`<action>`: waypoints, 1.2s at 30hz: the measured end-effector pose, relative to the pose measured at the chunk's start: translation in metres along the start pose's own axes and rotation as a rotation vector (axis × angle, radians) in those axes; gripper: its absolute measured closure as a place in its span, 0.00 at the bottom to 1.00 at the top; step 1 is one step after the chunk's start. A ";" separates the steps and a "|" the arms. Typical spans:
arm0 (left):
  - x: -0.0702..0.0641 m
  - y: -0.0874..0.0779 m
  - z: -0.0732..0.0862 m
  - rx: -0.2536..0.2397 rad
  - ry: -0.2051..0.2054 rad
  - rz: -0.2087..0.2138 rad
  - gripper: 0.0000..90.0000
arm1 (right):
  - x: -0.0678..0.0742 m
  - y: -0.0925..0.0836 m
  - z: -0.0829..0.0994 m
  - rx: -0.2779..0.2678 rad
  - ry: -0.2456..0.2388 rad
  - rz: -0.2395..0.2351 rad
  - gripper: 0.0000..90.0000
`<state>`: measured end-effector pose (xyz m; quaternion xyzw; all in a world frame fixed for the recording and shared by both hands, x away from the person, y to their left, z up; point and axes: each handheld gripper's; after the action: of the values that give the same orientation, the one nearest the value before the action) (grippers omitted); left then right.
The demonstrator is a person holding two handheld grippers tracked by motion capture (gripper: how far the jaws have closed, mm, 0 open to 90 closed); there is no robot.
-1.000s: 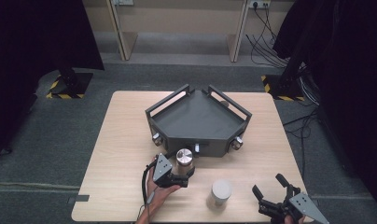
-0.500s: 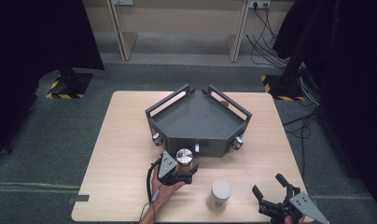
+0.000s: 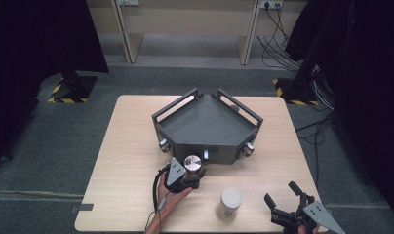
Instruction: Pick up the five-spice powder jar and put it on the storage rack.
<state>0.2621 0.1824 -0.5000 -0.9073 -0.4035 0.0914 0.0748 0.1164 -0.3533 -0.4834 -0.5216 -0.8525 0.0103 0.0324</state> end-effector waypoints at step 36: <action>0.000 -0.029 -0.031 -0.026 -0.024 0.038 0.34 | 0.000 0.000 0.000 0.002 -0.006 -0.003 0.01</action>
<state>0.2485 0.2001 -0.4643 -0.9146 -0.3881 0.0985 0.0566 0.1167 -0.3531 -0.4830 -0.5204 -0.8533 0.0129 0.0305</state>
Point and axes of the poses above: each handheld gripper's, and its own axes: y roughly forward along the jaws, z roughly out of its underside, x roughly to its left, and after that the axes turned 4 degrees about -y, right-handed
